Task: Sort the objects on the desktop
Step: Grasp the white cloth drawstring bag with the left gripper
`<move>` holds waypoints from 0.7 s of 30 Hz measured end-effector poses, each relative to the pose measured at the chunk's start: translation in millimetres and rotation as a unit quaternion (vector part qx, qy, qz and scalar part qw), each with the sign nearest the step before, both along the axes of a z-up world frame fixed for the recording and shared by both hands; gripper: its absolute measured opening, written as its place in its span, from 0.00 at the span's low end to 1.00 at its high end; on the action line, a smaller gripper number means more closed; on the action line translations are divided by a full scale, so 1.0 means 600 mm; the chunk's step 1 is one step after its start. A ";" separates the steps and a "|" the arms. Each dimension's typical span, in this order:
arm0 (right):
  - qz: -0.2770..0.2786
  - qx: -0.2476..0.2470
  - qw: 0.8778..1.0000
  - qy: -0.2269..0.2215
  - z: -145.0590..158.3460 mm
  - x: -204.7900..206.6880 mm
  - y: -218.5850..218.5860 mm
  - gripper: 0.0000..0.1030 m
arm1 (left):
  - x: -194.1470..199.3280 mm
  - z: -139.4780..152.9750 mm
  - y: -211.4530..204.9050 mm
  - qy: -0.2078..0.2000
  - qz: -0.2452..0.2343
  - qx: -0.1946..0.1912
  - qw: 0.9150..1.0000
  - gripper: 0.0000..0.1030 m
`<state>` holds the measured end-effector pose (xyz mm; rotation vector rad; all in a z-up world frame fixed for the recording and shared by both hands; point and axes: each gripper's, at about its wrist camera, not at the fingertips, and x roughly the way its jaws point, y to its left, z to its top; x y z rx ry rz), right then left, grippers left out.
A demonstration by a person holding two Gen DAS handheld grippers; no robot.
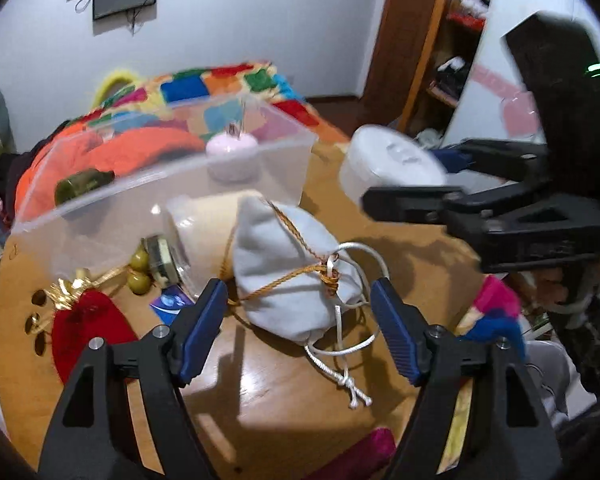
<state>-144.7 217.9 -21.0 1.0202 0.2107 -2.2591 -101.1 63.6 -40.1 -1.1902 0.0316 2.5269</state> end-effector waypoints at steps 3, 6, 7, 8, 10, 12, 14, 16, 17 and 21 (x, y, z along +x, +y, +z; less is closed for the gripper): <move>-0.004 -0.003 1.000 -0.001 -0.006 0.003 0.018 0.60 | -0.023 -0.026 0.012 -0.043 0.018 0.011 0.999 0.71; -0.011 -0.001 1.000 -0.001 -0.011 0.005 0.037 0.60 | -0.036 -0.042 0.016 -0.060 0.040 0.017 0.997 0.71; -0.012 -0.001 1.000 -0.002 -0.013 0.005 0.042 0.60 | -0.040 -0.046 0.017 -0.063 0.046 0.020 0.997 0.71; -0.014 0.000 1.000 -0.003 -0.015 0.005 0.047 0.60 | -0.044 -0.050 0.018 -0.066 0.052 0.025 0.996 0.71; -0.015 -0.001 1.000 -0.005 -0.019 0.006 0.054 0.60 | -0.047 -0.051 0.017 -0.058 0.065 0.030 0.996 0.68; -0.014 -0.002 1.000 -0.008 -0.023 0.008 0.058 0.60 | -0.048 -0.052 0.013 -0.055 0.072 0.047 0.995 0.59; -0.012 -0.004 1.000 -0.010 -0.026 0.008 0.059 0.60 | -0.046 -0.051 0.006 -0.053 0.075 0.059 0.994 0.49; -0.011 -0.007 1.000 -0.012 -0.027 0.009 0.060 0.60 | -0.041 -0.051 -0.002 -0.053 0.074 0.070 0.993 0.46; -0.010 -0.009 1.000 -0.013 -0.027 0.009 0.059 0.60 | -0.039 -0.050 -0.007 -0.056 0.074 0.080 0.992 0.46; -0.007 -0.013 1.000 -0.014 -0.026 0.006 0.052 0.60 | -0.023 -0.043 -0.027 -0.061 0.068 0.102 0.991 0.43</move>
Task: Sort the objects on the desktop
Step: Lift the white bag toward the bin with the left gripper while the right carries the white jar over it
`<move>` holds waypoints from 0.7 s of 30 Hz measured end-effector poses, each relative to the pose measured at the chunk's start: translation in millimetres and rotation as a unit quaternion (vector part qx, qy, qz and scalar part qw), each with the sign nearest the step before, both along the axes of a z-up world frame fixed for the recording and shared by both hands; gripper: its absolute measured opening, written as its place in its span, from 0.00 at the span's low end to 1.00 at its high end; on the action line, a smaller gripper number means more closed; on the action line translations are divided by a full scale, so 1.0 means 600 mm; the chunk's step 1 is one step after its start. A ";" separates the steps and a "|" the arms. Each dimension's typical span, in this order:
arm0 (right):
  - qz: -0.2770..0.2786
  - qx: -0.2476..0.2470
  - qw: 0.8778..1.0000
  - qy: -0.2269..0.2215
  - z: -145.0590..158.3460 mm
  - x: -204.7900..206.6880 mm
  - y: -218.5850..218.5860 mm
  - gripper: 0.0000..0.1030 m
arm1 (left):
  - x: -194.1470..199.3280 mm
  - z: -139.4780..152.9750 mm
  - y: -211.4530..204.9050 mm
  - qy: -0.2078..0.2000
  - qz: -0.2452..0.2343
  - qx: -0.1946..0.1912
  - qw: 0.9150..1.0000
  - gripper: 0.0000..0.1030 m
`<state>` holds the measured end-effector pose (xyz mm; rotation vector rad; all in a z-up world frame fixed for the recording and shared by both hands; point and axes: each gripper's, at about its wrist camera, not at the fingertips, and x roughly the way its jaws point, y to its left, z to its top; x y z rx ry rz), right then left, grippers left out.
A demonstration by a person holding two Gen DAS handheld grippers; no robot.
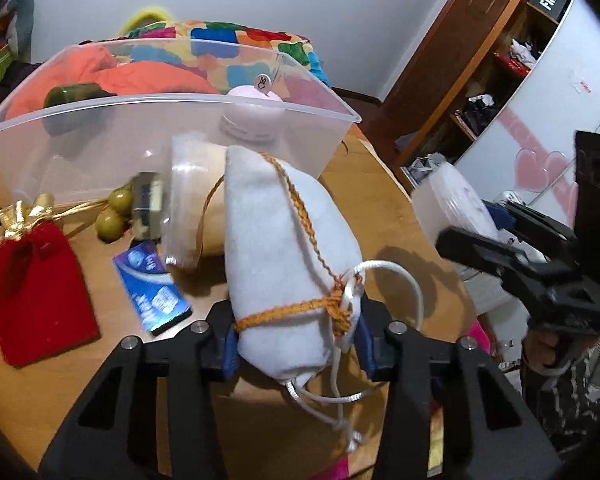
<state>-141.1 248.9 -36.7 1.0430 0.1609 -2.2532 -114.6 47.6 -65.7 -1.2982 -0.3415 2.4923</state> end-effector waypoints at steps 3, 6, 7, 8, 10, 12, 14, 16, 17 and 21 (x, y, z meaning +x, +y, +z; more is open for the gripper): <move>0.002 -0.004 1.000 0.002 0.004 0.001 -0.006 0.60 | 0.014 0.010 -0.008 0.008 -0.001 -0.005 1.000 0.43; 0.003 -0.006 1.000 0.004 0.011 0.001 -0.014 0.60 | 0.023 0.020 -0.025 0.011 -0.001 0.012 1.000 0.43; 0.003 -0.008 1.000 0.004 0.012 0.001 -0.015 0.60 | 0.025 0.023 -0.032 0.012 0.000 0.019 1.000 0.43; 0.003 -0.008 1.000 0.004 0.014 0.001 -0.018 0.60 | 0.026 0.026 -0.038 0.012 0.000 0.025 1.000 0.43; 0.004 -0.008 1.000 0.005 0.017 0.002 -0.023 0.60 | 0.028 0.036 -0.050 0.017 0.003 0.033 0.999 0.43; 0.006 -0.009 1.000 0.005 0.020 0.004 -0.029 0.60 | 0.032 0.047 -0.057 0.027 0.002 0.026 0.999 0.42; 0.008 -0.007 1.000 0.006 0.022 0.005 -0.034 0.60 | 0.034 0.057 -0.065 0.033 0.000 0.020 0.999 0.41; 0.009 -0.005 1.000 0.007 0.023 0.005 -0.039 0.60 | 0.036 0.068 -0.072 0.042 0.000 0.014 0.999 0.41; 0.010 -0.005 1.000 0.007 0.024 0.005 -0.042 0.60 | 0.037 0.074 -0.077 0.046 0.001 0.010 0.999 0.41; 0.013 -0.009 1.000 0.005 0.025 0.003 -0.050 0.60 | 0.044 0.101 -0.097 0.066 0.006 0.004 0.998 0.40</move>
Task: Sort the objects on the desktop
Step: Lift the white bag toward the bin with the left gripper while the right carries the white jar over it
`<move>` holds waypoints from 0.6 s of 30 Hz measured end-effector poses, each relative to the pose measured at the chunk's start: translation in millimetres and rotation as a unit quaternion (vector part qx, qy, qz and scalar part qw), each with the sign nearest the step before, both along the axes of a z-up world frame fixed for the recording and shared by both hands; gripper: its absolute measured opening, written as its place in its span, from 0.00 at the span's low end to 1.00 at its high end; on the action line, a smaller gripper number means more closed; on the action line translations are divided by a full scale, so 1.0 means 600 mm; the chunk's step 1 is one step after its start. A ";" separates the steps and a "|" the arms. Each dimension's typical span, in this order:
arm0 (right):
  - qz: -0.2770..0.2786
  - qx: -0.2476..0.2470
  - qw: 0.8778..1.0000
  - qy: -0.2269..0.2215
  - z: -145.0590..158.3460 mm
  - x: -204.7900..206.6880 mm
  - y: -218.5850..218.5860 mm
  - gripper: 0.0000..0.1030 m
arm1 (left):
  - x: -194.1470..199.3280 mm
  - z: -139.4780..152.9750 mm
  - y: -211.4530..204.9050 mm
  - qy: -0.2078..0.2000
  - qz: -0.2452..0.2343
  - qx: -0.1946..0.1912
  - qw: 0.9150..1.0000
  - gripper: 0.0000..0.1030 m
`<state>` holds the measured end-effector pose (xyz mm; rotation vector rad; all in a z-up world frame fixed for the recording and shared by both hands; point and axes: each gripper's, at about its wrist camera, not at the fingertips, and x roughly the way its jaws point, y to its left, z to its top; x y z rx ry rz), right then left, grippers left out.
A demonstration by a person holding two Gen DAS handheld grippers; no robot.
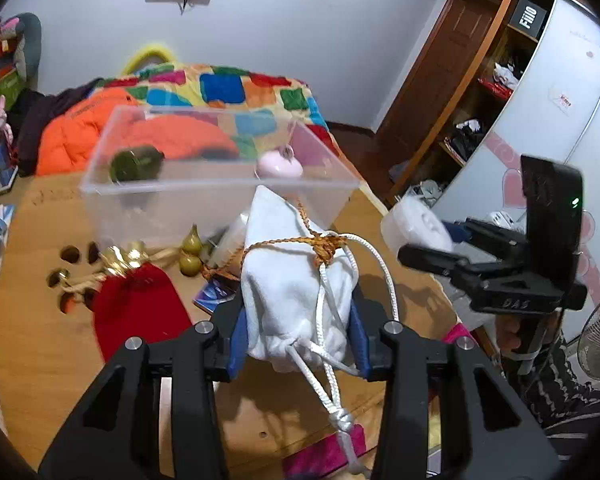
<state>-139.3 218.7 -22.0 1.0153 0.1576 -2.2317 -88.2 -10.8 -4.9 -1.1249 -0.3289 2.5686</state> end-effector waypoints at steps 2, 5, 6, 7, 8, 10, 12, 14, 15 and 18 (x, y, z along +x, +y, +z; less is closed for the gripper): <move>0.002 0.000 1.000 -0.002 0.000 -0.002 -0.006 0.60 | 0.000 0.011 -0.005 0.007 0.003 -0.006 1.000 0.40; 0.004 -0.003 1.000 -0.001 0.002 -0.003 -0.012 0.60 | -0.007 0.028 -0.015 0.014 0.007 -0.011 1.000 0.40; 0.004 -0.004 1.000 0.000 0.004 -0.003 -0.013 0.60 | -0.009 0.030 -0.018 0.014 0.009 -0.010 1.000 0.40; 0.004 -0.006 1.000 0.001 0.006 -0.003 -0.015 0.60 | -0.007 0.034 -0.021 0.018 0.010 -0.014 1.000 0.40; 0.004 -0.008 1.000 0.002 0.008 -0.004 -0.017 0.60 | -0.010 0.040 -0.022 0.023 0.009 -0.021 0.999 0.40; 0.005 -0.011 1.000 0.007 0.013 -0.006 -0.020 0.60 | -0.014 0.048 -0.021 0.031 0.009 -0.034 0.999 0.40; 0.005 -0.011 1.000 0.010 0.018 -0.011 -0.025 0.60 | -0.023 0.055 -0.024 0.032 0.007 -0.037 0.999 0.40; 0.005 -0.014 1.000 0.011 0.022 -0.021 -0.031 0.60 | -0.039 0.058 -0.032 0.022 0.003 -0.026 0.999 0.40; 0.004 -0.015 1.000 0.010 0.023 -0.024 -0.032 0.60 | -0.047 0.057 -0.037 0.016 0.000 -0.019 1.000 0.40; 0.003 -0.023 1.000 0.010 0.028 -0.037 -0.039 0.60 | -0.065 0.056 -0.052 0.002 -0.002 0.005 1.000 0.40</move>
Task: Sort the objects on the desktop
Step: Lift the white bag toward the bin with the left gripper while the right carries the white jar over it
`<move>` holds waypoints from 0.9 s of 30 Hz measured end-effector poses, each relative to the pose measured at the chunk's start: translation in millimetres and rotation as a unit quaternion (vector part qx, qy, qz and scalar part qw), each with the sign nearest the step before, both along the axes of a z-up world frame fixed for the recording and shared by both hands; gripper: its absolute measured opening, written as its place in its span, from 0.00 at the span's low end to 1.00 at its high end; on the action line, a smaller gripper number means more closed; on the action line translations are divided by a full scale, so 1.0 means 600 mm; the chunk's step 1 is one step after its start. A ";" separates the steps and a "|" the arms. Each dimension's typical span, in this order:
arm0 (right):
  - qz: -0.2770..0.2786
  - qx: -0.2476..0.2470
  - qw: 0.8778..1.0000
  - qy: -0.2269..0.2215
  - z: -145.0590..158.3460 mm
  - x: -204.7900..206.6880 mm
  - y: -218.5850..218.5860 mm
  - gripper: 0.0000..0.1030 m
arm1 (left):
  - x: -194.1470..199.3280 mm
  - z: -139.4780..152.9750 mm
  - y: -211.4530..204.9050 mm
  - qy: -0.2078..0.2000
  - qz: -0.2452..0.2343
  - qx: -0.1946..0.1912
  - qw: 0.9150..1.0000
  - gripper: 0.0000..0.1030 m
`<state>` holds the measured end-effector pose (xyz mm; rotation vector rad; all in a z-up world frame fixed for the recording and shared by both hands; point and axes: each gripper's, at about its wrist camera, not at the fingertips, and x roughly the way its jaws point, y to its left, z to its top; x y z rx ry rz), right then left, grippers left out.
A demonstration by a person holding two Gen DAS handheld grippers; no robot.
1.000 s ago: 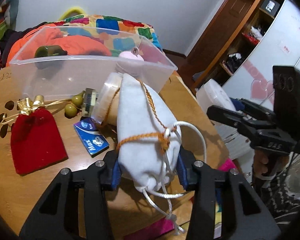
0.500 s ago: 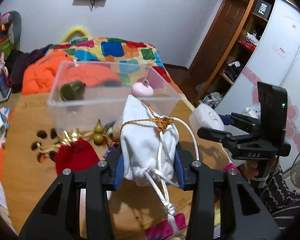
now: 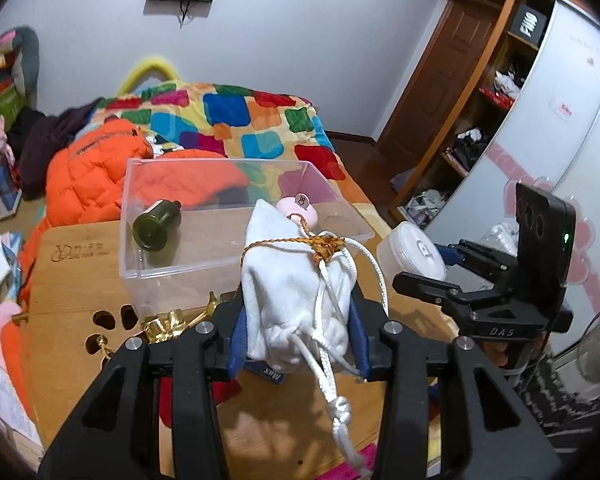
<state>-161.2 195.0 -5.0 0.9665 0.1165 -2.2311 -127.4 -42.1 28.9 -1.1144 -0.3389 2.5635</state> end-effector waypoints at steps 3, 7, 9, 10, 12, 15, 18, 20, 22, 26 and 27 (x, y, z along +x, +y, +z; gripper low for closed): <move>0.002 -0.007 1.000 -0.002 0.004 -0.011 -0.009 0.60 | -0.018 0.000 -0.012 -0.007 0.003 0.012 1.000 0.40; 0.003 -0.008 1.000 -0.003 0.005 -0.025 -0.021 0.60 | -0.039 0.007 -0.018 -0.004 0.009 0.006 1.000 0.40; 0.003 -0.011 1.000 -0.007 0.002 -0.035 -0.026 0.60 | -0.051 0.009 -0.020 -0.004 0.011 0.004 1.000 0.40; 0.003 -0.010 1.000 -0.009 0.001 -0.039 -0.029 0.60 | -0.056 0.009 -0.021 -0.004 0.011 0.005 1.000 0.40; 0.003 -0.010 1.000 -0.012 -0.002 -0.048 -0.036 0.60 | -0.069 0.006 -0.025 -0.007 0.012 0.007 1.000 0.40; 0.004 -0.007 1.000 -0.015 -0.006 -0.059 -0.046 0.60 | -0.085 0.002 -0.030 -0.013 0.013 0.017 1.000 0.40; 0.005 -0.004 1.000 -0.016 -0.006 -0.068 -0.054 0.60 | -0.091 0.002 -0.032 -0.010 0.012 0.018 1.000 0.40; 0.006 -0.002 1.000 -0.014 -0.004 -0.074 -0.059 0.60 | -0.092 0.007 -0.035 -0.005 0.010 0.019 1.000 0.40; 0.007 0.000 1.000 -0.014 -0.004 -0.083 -0.064 0.60 | -0.092 0.014 -0.036 0.001 0.008 0.016 1.000 0.40; 0.004 0.004 1.000 -0.018 -0.008 -0.108 -0.076 0.60 | -0.102 0.021 -0.043 0.003 0.015 0.005 1.000 0.40; 0.004 0.005 1.000 -0.019 -0.010 -0.114 -0.080 0.60 | -0.106 0.021 -0.047 0.002 0.019 0.007 1.000 0.40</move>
